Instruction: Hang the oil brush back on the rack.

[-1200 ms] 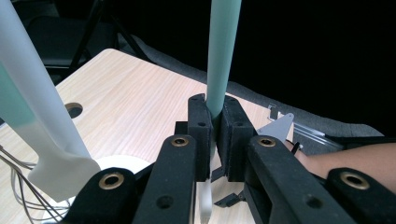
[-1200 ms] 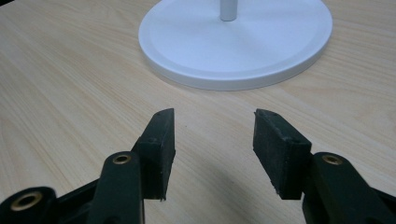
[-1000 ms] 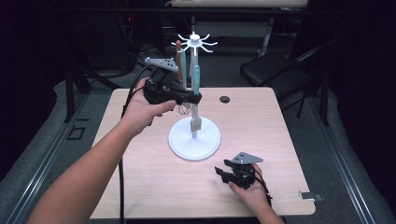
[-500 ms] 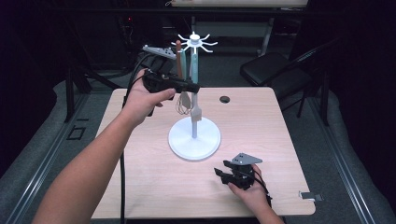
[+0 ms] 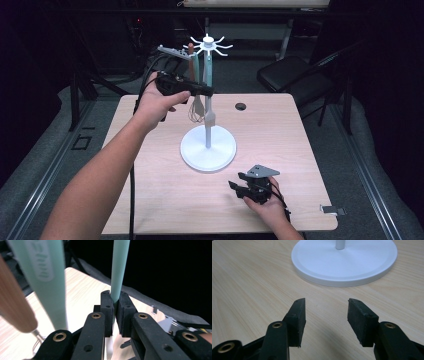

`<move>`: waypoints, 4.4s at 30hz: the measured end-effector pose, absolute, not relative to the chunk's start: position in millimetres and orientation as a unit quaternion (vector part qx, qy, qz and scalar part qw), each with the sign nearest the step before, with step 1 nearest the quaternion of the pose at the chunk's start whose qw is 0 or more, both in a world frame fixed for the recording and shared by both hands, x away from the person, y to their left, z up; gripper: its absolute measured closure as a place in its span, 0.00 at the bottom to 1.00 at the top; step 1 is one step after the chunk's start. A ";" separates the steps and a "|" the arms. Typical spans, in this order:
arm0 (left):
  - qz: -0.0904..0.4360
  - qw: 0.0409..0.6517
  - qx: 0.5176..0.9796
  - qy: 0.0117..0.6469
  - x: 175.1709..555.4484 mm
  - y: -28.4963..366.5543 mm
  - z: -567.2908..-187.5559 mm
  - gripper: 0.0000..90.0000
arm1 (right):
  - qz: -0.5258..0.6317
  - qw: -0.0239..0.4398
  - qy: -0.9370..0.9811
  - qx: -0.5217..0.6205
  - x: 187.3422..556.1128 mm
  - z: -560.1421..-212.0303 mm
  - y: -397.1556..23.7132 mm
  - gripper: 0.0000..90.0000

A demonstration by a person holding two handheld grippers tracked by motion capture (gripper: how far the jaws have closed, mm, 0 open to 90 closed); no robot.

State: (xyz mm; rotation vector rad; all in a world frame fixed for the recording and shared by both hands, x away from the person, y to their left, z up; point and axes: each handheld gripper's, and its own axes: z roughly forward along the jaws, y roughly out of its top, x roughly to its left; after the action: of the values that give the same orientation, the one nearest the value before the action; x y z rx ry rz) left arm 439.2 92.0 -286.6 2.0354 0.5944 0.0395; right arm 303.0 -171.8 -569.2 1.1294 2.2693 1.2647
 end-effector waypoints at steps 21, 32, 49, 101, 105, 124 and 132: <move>0.052 0.464 0.847 0.252 430.7 94.8 -287.6 0.70 | 0.442 0.153 0.795 0.386 301.6 -569.2 -168.7 0.55; 0.056 0.461 0.848 0.257 427.5 100.4 -291.8 0.69 | 0.439 0.155 0.796 0.385 301.5 -570.0 -167.3 0.55; 0.096 0.448 0.842 0.284 409.2 126.5 -306.7 0.58 | 0.448 0.158 0.791 0.387 302.5 -565.7 -173.0 0.54; 0.130 0.413 0.782 0.448 320.3 245.4 -540.6 0.47 | 0.443 0.192 0.774 0.410 308.0 -558.8 -194.8 0.49; 0.124 0.426 0.774 0.452 318.2 247.8 -551.6 0.47 | 0.439 0.194 0.776 0.410 308.7 -559.9 -195.8 0.49; 0.128 0.404 0.786 0.449 320.1 237.3 -571.3 0.47 | 0.422 0.196 0.783 0.413 310.7 -568.7 -193.7 0.49; 0.128 0.397 0.791 0.448 322.1 237.0 -573.7 0.47 | 0.420 0.197 0.787 0.406 309.1 -571.4 -188.0 0.49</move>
State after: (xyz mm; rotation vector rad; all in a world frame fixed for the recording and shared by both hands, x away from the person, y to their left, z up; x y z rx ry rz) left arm 322.1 237.0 -573.7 2.0043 1.1348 0.3232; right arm 309.1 -188.0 -571.4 1.1360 2.2044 1.1765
